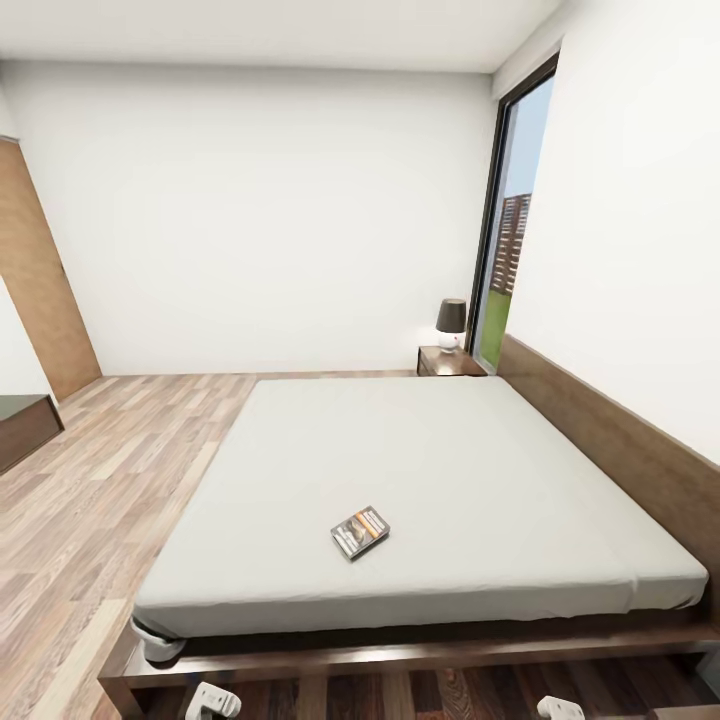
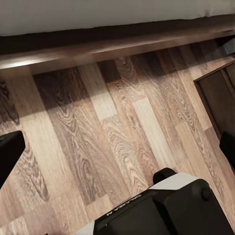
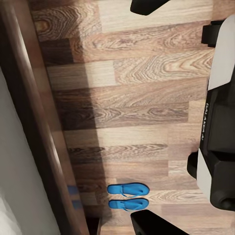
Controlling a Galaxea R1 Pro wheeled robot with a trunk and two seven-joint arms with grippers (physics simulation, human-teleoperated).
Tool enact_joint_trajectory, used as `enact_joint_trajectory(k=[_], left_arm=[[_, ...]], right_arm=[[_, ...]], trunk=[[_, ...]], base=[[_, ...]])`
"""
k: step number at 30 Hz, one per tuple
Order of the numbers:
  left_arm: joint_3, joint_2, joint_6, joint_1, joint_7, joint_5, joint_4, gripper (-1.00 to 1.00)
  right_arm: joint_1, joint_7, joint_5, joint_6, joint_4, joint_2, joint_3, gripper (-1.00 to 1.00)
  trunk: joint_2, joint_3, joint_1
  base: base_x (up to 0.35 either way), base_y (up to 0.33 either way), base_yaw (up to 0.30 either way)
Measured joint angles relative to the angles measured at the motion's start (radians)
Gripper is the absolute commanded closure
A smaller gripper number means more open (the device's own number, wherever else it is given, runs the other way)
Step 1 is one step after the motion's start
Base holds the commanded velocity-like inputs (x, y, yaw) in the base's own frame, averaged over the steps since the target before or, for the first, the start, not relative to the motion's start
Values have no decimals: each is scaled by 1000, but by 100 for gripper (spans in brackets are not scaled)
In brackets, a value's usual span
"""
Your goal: In the bedroom, move the book from the bed onto either nightstand, and place the two sandals side by side next to the bed.
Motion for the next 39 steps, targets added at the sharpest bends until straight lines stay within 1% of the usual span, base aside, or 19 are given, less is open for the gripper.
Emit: enact_joint_trajectory(k=[29,39], left_arm=[[-1,0,0,0,0,0,0,-100],[-2,0,0,0,0,0,0,-100]], right_arm=[[0,-1,0,0,0,0,0,-100],[0,-2,0,0,0,0,0,-100]], trunk=[[0,0,0],[0,0,-1]], base=[[1,0,0],[284,0,0]])
